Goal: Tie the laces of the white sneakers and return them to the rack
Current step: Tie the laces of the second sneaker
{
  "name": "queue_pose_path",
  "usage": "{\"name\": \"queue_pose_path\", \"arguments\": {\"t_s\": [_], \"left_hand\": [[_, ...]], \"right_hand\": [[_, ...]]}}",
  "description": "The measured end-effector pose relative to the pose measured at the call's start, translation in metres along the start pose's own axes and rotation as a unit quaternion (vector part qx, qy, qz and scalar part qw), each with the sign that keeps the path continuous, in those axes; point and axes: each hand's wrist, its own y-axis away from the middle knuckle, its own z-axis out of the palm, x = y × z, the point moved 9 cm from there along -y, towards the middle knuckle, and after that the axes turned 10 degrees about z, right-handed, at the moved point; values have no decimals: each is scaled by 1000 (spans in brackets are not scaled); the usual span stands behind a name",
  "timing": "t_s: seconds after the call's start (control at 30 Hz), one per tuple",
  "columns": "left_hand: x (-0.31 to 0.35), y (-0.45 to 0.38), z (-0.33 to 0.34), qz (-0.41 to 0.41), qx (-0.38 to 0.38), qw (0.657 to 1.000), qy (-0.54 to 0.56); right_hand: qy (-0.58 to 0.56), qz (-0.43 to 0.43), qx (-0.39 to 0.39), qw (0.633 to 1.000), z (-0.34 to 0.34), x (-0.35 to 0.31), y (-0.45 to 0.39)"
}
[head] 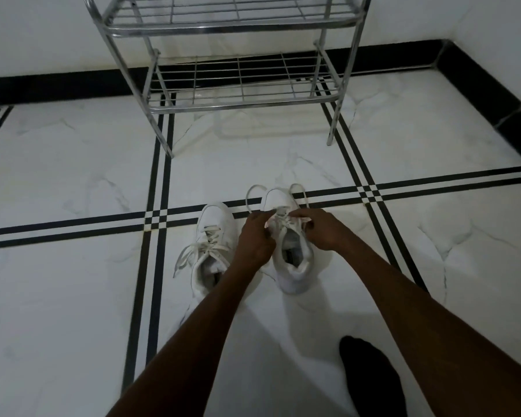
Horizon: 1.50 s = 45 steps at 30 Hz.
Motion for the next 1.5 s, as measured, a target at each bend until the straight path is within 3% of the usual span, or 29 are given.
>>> {"name": "queue_pose_path", "arguments": {"t_s": [0.2,0.33,0.5,0.63,0.7,0.8,0.9,1.1,1.37,1.5], "left_hand": [[-7,-6,-4,6,54,998,-17],[-11,1,-9,15,45,999,-23],[-15,14,-12,14,76,997,11],[-18,38,-21,-9,165,986,31],[-19,49,-23,-56,202,978,13],[-13,48,-15,-91,178,980,23],[-12,36,-9,-95,156,979,90],[-11,24,-10,-105,145,976,126],[18,20,-19,7,150,988,-40],[20,15,-16,10,143,986,-88]], "right_hand": [[-36,-10,51,998,-1,7,-3],[-64,-10,47,997,3,9,4],[-73,-21,98,992,0,8,15],[-131,41,161,977,-7,22,21],[-135,100,137,976,1,31,19],[-210,157,41,964,20,35,16],[-270,147,8,951,25,24,12],[-235,111,1,966,21,8,8],[-244,67,8,967,10,1,9],[-210,65,23,975,13,-2,10]]}}
